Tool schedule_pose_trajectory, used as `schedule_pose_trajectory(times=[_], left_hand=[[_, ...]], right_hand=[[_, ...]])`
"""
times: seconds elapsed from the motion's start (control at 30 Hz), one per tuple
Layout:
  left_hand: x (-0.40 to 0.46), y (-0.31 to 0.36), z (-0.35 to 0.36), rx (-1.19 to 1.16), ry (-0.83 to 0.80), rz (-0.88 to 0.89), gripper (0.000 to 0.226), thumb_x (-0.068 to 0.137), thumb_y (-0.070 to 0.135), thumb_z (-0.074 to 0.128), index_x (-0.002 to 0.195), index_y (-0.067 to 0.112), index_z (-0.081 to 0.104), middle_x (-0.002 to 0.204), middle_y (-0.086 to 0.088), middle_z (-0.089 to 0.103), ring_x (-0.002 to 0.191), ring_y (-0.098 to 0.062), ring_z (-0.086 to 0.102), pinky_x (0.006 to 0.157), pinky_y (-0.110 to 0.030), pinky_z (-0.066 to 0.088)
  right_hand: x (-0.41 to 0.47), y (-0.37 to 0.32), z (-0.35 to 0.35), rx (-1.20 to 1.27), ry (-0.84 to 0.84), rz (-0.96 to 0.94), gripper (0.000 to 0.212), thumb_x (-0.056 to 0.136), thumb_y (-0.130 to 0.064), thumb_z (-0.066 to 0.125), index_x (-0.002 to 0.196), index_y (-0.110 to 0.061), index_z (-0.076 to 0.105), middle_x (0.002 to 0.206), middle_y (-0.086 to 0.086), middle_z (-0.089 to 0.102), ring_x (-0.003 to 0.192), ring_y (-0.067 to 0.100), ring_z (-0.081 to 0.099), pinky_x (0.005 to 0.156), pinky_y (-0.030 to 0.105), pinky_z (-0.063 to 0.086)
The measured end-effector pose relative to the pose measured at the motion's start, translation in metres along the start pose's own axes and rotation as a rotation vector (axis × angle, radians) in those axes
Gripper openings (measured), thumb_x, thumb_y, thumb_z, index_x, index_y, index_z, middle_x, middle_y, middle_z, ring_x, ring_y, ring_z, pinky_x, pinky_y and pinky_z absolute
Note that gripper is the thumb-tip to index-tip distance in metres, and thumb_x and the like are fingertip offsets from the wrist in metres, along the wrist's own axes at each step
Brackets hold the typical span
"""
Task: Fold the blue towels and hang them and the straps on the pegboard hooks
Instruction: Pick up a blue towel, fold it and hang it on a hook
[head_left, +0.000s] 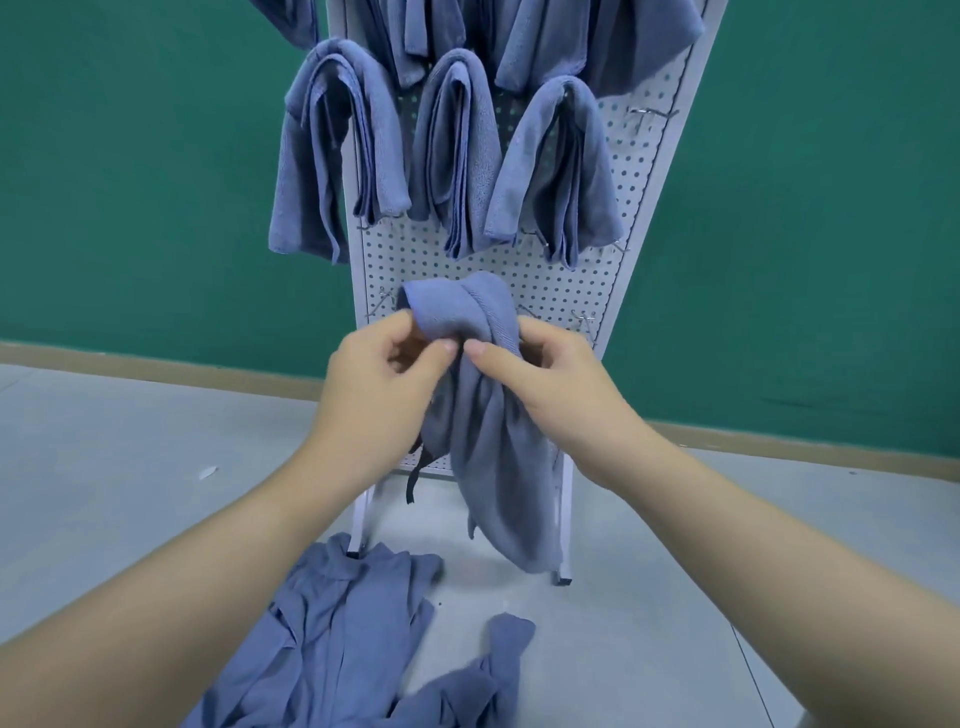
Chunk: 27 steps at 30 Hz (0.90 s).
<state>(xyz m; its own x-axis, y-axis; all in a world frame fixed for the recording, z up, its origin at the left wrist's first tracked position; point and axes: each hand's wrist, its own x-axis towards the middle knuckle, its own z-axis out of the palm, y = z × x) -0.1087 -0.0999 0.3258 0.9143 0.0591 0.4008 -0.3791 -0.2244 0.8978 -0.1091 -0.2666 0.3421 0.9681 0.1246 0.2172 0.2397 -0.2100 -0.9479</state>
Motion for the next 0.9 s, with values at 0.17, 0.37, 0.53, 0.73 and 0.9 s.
schedule_pose_trajectory(times=[0.17, 0.37, 0.53, 0.73, 0.9], left_hand=[[0.013, -0.005, -0.011, -0.038, 0.052, -0.042, 0.014, 0.09, 0.025, 0.059, 0.091, 0.015, 0.069, 0.089, -0.02, 0.074, 0.077, -0.024, 0.064, 0.084, -0.063, 0.056], [0.025, -0.013, -0.032, -0.023, 0.158, -0.087, 0.02, 0.098, 0.021, 0.059, 0.087, 0.005, 0.057, 0.086, -0.036, 0.066, 0.07, -0.024, 0.056, 0.072, -0.064, 0.057], [0.035, -0.026, -0.051, -0.002, 0.267, -0.202, 0.023, 0.105, 0.011, 0.051, 0.082, 0.015, 0.051, 0.073, -0.014, 0.068, 0.06, -0.026, 0.069, 0.059, -0.036, 0.063], [0.032, -0.034, -0.05, -0.036, 0.161, -0.272, 0.025, 0.108, 0.013, 0.048, 0.084, 0.013, 0.052, 0.063, -0.006, 0.065, 0.049, -0.018, 0.061, 0.052, -0.029, 0.059], [0.025, -0.022, -0.041, -0.157, 0.115, -0.33, 0.028, 0.107, 0.016, 0.052, 0.08, 0.013, 0.054, 0.063, -0.002, 0.064, 0.047, -0.014, 0.06, 0.046, -0.025, 0.052]], right_hand=[[0.003, 0.001, -0.009, -0.018, -0.199, 0.01, 0.02, 0.099, -0.012, 0.068, 0.114, 0.001, 0.068, 0.114, 0.02, 0.074, 0.101, 0.02, 0.07, 0.103, 0.049, 0.054], [0.008, 0.013, -0.031, -0.076, -0.07, 0.016, 0.011, 0.098, -0.011, 0.068, 0.107, -0.006, 0.072, 0.103, 0.01, 0.078, 0.095, 0.02, 0.074, 0.083, 0.034, 0.062], [0.013, 0.026, -0.057, -0.094, 0.127, 0.114, 0.022, 0.087, -0.037, 0.073, 0.103, -0.022, 0.077, 0.101, 0.021, 0.075, 0.081, 0.023, 0.06, 0.074, 0.046, 0.049], [0.008, 0.036, -0.059, 0.003, 0.126, 0.189, 0.017, 0.101, -0.023, 0.066, 0.108, -0.011, 0.075, 0.102, 0.007, 0.079, 0.085, 0.017, 0.072, 0.092, 0.044, 0.058], [-0.001, 0.028, -0.043, 0.012, 0.021, 0.17, 0.019, 0.104, -0.018, 0.059, 0.108, -0.012, 0.076, 0.096, 0.001, 0.08, 0.085, 0.011, 0.074, 0.078, 0.028, 0.058]])
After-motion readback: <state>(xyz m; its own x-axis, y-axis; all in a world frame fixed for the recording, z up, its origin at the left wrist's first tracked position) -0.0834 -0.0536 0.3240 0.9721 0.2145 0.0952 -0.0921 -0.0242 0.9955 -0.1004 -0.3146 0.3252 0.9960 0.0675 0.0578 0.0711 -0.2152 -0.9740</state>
